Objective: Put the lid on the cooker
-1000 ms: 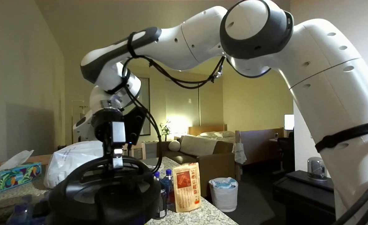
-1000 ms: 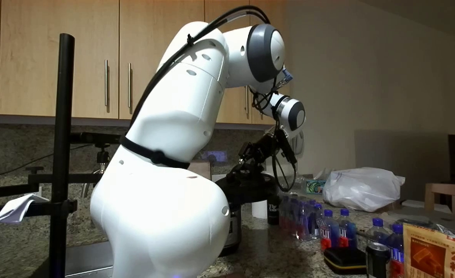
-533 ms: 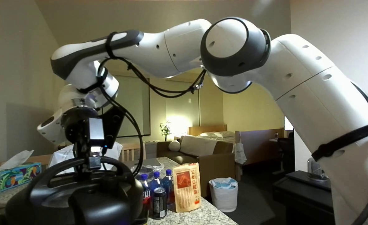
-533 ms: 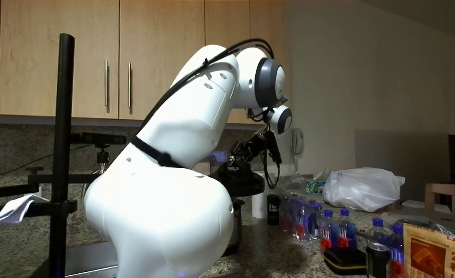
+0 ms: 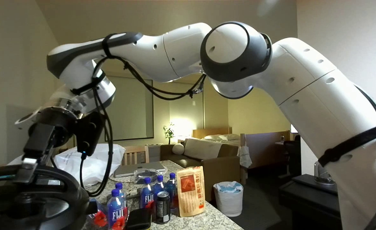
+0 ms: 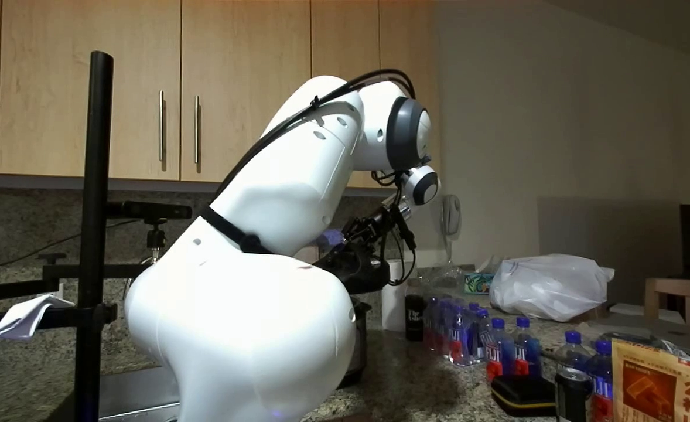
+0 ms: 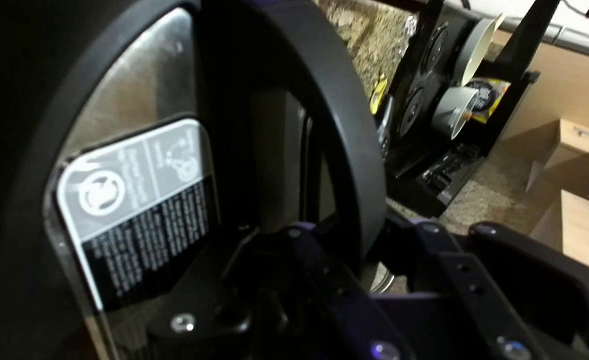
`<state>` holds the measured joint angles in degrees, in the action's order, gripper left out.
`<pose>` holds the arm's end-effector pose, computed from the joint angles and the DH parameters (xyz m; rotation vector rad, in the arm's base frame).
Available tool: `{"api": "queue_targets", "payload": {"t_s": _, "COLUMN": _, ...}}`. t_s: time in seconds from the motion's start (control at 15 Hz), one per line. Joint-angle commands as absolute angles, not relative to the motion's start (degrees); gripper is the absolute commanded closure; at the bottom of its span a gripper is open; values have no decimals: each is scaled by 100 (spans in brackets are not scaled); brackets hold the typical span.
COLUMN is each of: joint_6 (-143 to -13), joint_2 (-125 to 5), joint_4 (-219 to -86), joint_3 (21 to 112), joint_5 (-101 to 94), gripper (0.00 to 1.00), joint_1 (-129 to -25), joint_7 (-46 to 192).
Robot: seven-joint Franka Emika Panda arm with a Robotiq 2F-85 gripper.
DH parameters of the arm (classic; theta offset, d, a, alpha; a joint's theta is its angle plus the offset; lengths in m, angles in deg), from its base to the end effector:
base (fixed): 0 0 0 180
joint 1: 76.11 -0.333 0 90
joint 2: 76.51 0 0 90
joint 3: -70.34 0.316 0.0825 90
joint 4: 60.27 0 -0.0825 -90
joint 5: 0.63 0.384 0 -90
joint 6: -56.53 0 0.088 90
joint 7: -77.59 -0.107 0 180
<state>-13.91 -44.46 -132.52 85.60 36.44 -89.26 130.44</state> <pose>0.5543 0.3423 0.4501 -1.6449 -1.4725 0.4289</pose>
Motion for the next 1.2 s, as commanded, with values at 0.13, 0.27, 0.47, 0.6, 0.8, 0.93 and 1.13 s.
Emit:
{"api": "queue_targets", "payload": {"t_s": 0.13, "joint_6": -1577, "joint_2": -4385, "joint_4": -13414, "joint_3": 8596, "joint_5": 4082, "gripper": 97, "joint_1": -8793, "joint_7": 12245}}
{"api": "queue_targets", "payload": {"t_s": 0.27, "joint_6": -1591, "joint_2": -4258, "joint_4": -13423, "joint_3": 8621, "joint_5": 4126, "gripper": 97, "joint_1": -8796, "joint_7": 12124}}
{"api": "queue_targets", "payload": {"t_s": 0.47, "joint_6": -1308, "joint_2": -4135, "joint_4": -13353, "joint_3": 8688, "joint_5": 3992, "gripper": 97, "joint_1": -8781, "joint_7": 12315}}
{"api": "queue_targets", "payload": {"t_s": 0.6, "joint_6": -1528, "joint_2": -3960, "joint_4": -13300, "joint_3": 8629, "joint_5": 3830, "gripper": 94, "joint_1": -8864, "joint_7": 12353}}
{"api": "queue_targets", "payload": {"t_s": 0.8, "joint_6": -1517, "joint_2": -3951, "joint_4": -13294, "joint_3": 8648, "joint_5": 3833, "gripper": 94, "joint_1": -8868, "joint_7": 12354}}
{"api": "queue_targets", "payload": {"t_s": 0.93, "joint_6": -1852, "joint_2": -4080, "joint_4": -13579, "joint_3": 8665, "joint_5": 4353, "gripper": 97, "joint_1": -8673, "joint_7": 12277}}
{"api": "queue_targets", "payload": {"t_s": 1.13, "joint_6": -2462, "joint_2": -4087, "joint_4": -13905, "joint_3": 8679, "joint_5": 4982, "gripper": 97, "joint_1": -8604, "joint_7": 12226}}
